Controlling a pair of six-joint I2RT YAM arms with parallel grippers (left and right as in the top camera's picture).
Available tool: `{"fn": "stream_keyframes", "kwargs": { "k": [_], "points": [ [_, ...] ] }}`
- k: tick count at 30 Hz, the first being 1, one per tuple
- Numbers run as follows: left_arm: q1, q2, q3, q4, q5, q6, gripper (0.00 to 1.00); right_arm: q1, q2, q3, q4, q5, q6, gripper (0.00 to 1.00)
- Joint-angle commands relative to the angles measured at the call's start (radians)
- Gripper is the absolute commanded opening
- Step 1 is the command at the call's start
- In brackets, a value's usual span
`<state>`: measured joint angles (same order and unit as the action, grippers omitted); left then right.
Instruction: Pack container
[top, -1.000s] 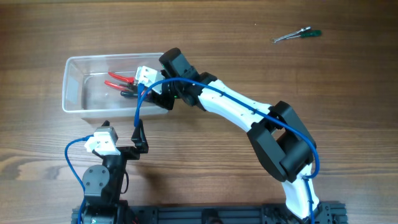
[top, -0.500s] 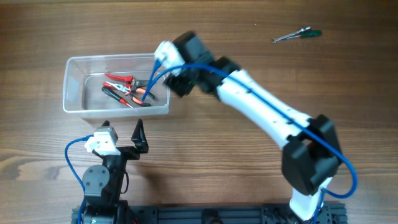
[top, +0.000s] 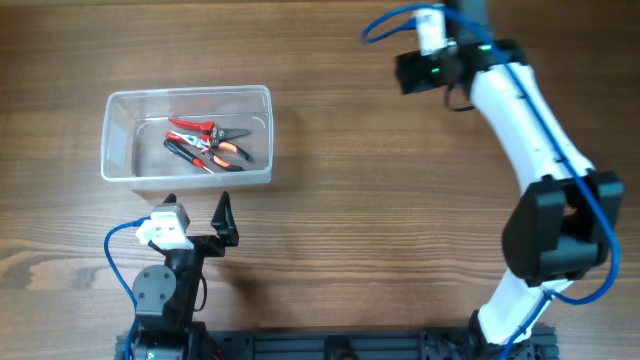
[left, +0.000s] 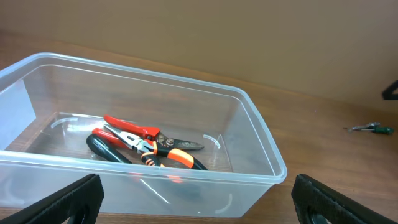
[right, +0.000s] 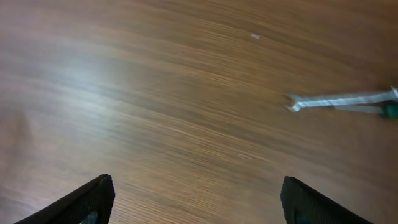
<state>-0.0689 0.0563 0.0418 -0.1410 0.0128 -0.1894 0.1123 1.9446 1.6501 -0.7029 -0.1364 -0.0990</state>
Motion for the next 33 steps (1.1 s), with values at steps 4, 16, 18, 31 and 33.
{"fn": "stream_keyframes", "kwargs": {
  "k": [4,16,18,31,33],
  "points": [
    [0.006,-0.001,-0.004,-0.001,-0.003,-0.009,1.0,-0.1,0.064,0.008,0.046,-0.101,-0.008,0.85],
    [0.006,-0.001,-0.004,-0.001,-0.003,-0.009,1.0,-0.257,0.306,0.083,0.196,-0.188,0.32,0.73],
    [0.006,-0.001,-0.004,-0.001,-0.003,-0.009,1.0,-0.278,0.322,0.098,0.229,-0.203,0.46,0.7],
    [0.006,-0.001,-0.004,-0.001,-0.003,-0.009,1.0,-0.349,0.422,0.172,0.494,-0.345,0.986,0.69],
    [0.006,-0.001,-0.004,-0.001,-0.003,-0.009,1.0,-0.368,0.441,0.172,0.511,-0.358,1.079,0.67]
  ]
}}
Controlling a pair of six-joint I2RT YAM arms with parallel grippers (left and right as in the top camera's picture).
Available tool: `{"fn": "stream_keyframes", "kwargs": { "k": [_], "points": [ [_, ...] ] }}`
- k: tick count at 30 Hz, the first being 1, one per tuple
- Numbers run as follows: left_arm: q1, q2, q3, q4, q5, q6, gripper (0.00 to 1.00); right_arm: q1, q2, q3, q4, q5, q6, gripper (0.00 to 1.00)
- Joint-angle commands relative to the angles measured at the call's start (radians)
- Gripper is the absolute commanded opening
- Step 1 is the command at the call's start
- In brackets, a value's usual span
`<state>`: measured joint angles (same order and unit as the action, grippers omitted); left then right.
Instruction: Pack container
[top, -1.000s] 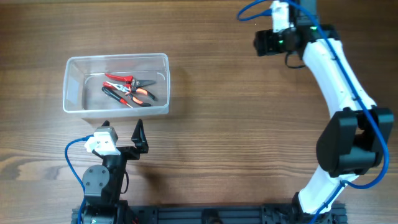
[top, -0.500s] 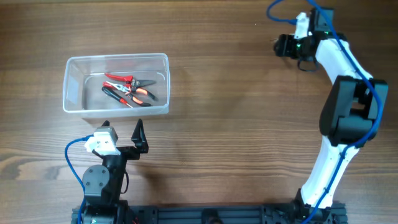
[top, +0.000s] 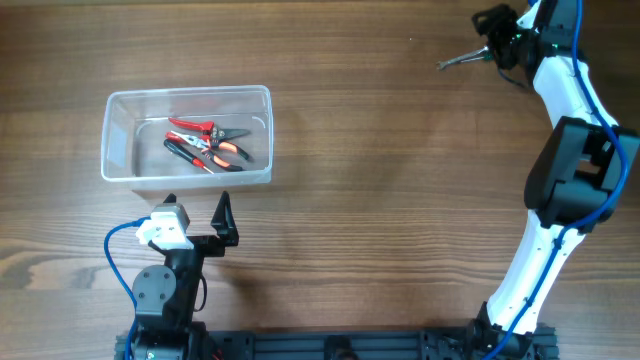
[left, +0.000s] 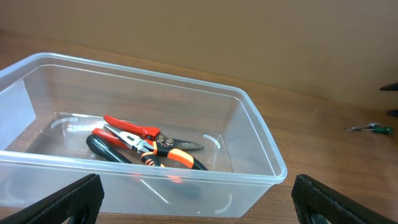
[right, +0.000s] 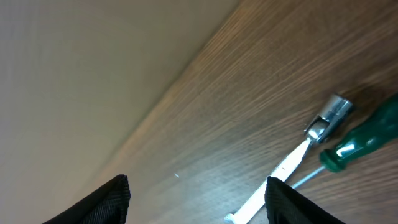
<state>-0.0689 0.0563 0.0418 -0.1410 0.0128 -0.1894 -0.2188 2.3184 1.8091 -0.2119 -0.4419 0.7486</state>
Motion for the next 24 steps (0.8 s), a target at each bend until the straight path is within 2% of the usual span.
{"fn": "stream_keyframes", "kwargs": {
  "k": [1,5,6,10,20,24],
  "points": [
    [0.006,-0.001,-0.004,-0.001,-0.003,-0.009,1.0,-0.045,0.078,0.013,0.025,-0.054,0.266,0.66],
    [0.006,-0.001,-0.004,-0.001,-0.003,-0.009,0.99,-0.068,0.109,0.013,0.04,-0.049,0.351,0.6],
    [0.006,-0.001,-0.004,-0.001,-0.003,-0.009,1.0,-0.075,0.113,0.013,0.04,-0.051,0.377,0.55],
    [0.006,-0.001,-0.004,-0.001,-0.003,-0.009,1.0,-0.09,0.123,0.013,0.037,-0.036,0.432,0.54],
    [0.006,-0.001,-0.005,-0.001,-0.003,-0.009,1.0,-0.112,0.13,0.013,0.035,-0.002,0.425,0.54],
    [0.006,-0.001,-0.004,-0.001,-0.003,-0.009,1.0,-0.115,0.13,0.013,0.032,0.019,0.408,0.48]
  ]
}}
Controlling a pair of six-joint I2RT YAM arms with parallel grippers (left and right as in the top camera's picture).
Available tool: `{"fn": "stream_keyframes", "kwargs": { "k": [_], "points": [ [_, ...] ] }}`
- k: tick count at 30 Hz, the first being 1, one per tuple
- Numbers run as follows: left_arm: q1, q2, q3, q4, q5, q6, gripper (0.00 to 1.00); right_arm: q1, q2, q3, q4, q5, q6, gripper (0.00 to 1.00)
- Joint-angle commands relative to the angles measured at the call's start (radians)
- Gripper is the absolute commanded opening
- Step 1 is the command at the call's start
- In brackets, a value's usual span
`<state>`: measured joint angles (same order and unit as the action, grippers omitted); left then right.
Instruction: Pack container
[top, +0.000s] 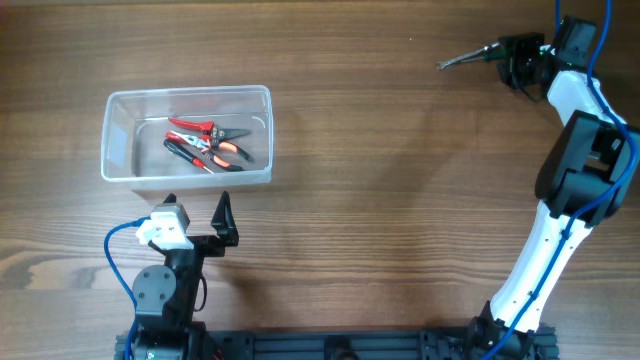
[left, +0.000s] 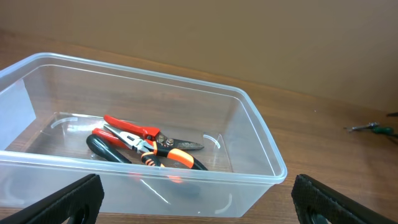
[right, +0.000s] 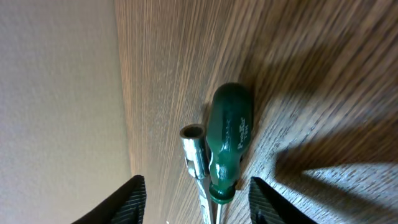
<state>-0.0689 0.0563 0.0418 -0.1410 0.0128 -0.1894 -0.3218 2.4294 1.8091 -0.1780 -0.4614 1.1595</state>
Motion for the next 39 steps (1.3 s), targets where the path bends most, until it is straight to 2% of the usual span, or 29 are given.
{"fn": "stream_keyframes", "kwargs": {
  "k": [1,10,25,31,36,39],
  "points": [
    [0.006,-0.001,-0.004,-0.001,-0.003,-0.009,1.0,-0.013,0.019,0.013,-0.003,0.043,-0.017,0.47],
    [0.006,-0.001,-0.004,-0.001,-0.003,-0.009,1.0,-0.014,0.018,0.013,-0.056,-0.003,-0.094,0.48],
    [0.006,-0.001,-0.004,-0.001,-0.003,-0.009,1.0,-0.018,0.018,0.013,-0.182,-0.027,-0.083,0.47],
    [0.006,-0.001,-0.004,-0.001,-0.003,-0.009,1.0,-0.018,0.018,0.013,-0.235,0.01,-0.062,0.41],
    [0.006,-0.001,-0.004,-0.001,-0.003,-0.009,1.0,-0.018,0.018,0.013,-0.174,0.014,-0.024,0.46],
    [0.006,-0.001,-0.004,-0.001,-0.003,-0.009,1.0,-0.018,0.018,0.013,-0.048,-0.091,-0.036,0.46]
  ]
}}
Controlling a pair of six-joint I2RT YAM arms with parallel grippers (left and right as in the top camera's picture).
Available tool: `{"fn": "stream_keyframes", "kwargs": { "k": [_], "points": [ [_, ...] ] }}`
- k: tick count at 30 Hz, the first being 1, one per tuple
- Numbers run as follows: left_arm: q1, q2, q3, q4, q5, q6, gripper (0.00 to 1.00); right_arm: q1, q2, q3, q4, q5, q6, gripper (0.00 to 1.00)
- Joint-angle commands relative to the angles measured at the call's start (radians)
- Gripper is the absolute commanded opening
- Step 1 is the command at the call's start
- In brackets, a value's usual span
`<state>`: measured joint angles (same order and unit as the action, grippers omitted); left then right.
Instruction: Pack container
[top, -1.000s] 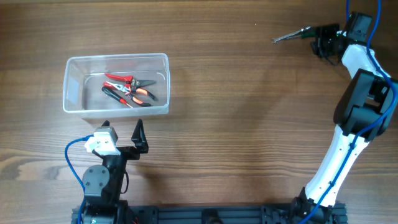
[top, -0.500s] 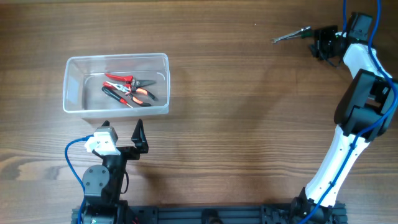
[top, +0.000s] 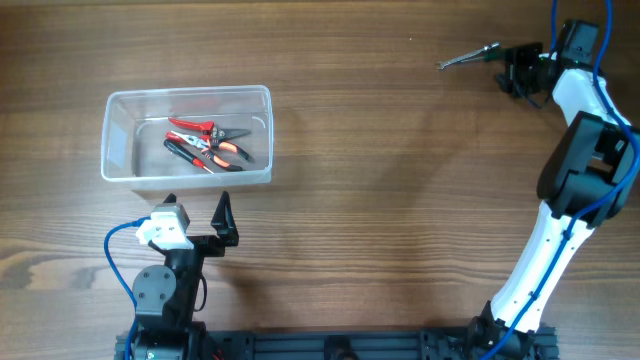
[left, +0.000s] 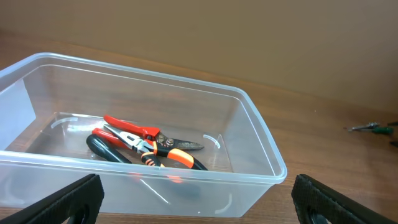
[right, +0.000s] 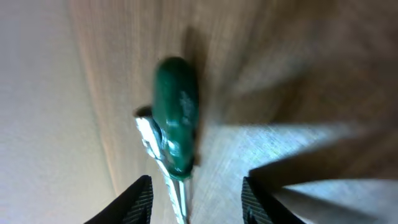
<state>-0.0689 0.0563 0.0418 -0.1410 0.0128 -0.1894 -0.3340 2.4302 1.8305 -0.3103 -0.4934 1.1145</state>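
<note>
A clear plastic container (top: 120, 140) sits at the left with red and orange pliers (top: 205, 140) lying inside. They show again as pliers (left: 149, 146) in the container (left: 261, 149) close before my left gripper (left: 199, 205). That left gripper (top: 198, 208) stands open just below the container. A green-handled screwdriver (right: 176, 115) and a silver wrench (right: 152, 134) lie together at the far right as thin tools (top: 468, 58). My right gripper (right: 196, 199) is open at the handle end, with nothing between its fingers. Overhead, the right gripper (top: 518, 68) hides the handle.
The right arm (top: 570, 200) reaches up along the table's right edge. The left arm's base (top: 160, 290) stands at the near left. Bare wooden table (top: 380, 200) lies between the container and the tools.
My right gripper has shifted slightly at the handle end of the screwdriver, and its view is now blurred and tilted. The tools, the container and the left arm are where they were.
My right gripper first hung open over the table left of the tools, with the wrench at the edge of its view. It then stood close beside them. Later it faced the screwdriver's handle from the right edge, and it stays there, open. The left arm never moved.
</note>
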Motion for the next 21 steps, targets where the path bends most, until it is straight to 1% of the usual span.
{"fn": "stream_keyframes", "kwargs": {
  "k": [1,2,4,6,10,13,14,16,17,21],
  "points": [
    [0.006,-0.001,-0.004,-0.001,-0.003,-0.009,1.0,-0.006,0.018,-0.008,0.139,-0.101,0.002,0.46],
    [0.006,-0.001,-0.004,-0.001,-0.003,-0.009,1.0,-0.006,0.015,-0.008,0.206,-0.15,-0.019,0.45],
    [0.006,-0.001,-0.004,-0.001,-0.003,-0.009,1.0,-0.006,0.008,-0.008,0.262,-0.201,-0.034,0.43],
    [0.006,-0.001,-0.004,0.0,-0.003,-0.009,1.0,-0.006,-0.011,-0.008,0.298,-0.246,-0.109,0.43],
    [0.006,-0.001,-0.004,-0.001,-0.003,-0.009,1.0,-0.003,-0.063,-0.008,0.298,-0.355,-0.32,0.42],
    [0.006,-0.001,-0.004,-0.001,-0.003,-0.009,1.0,-0.003,-0.096,-0.008,0.295,-0.429,-0.584,0.4],
    [0.006,-0.001,-0.004,0.0,-0.003,-0.009,1.0,-0.003,-0.105,-0.008,0.282,-0.457,-0.707,0.4],
    [0.006,-0.001,-0.004,-0.001,-0.003,-0.009,1.0,-0.003,-0.122,-0.008,0.183,-0.437,-0.908,0.37],
    [0.006,-0.001,-0.004,-0.001,-0.003,-0.009,1.0,-0.003,-0.123,-0.008,0.145,-0.421,-0.951,0.36],
    [0.006,-0.001,-0.004,0.0,-0.003,-0.009,1.0,0.024,-0.123,-0.002,-0.099,-0.164,-1.217,0.36]
  ]
}}
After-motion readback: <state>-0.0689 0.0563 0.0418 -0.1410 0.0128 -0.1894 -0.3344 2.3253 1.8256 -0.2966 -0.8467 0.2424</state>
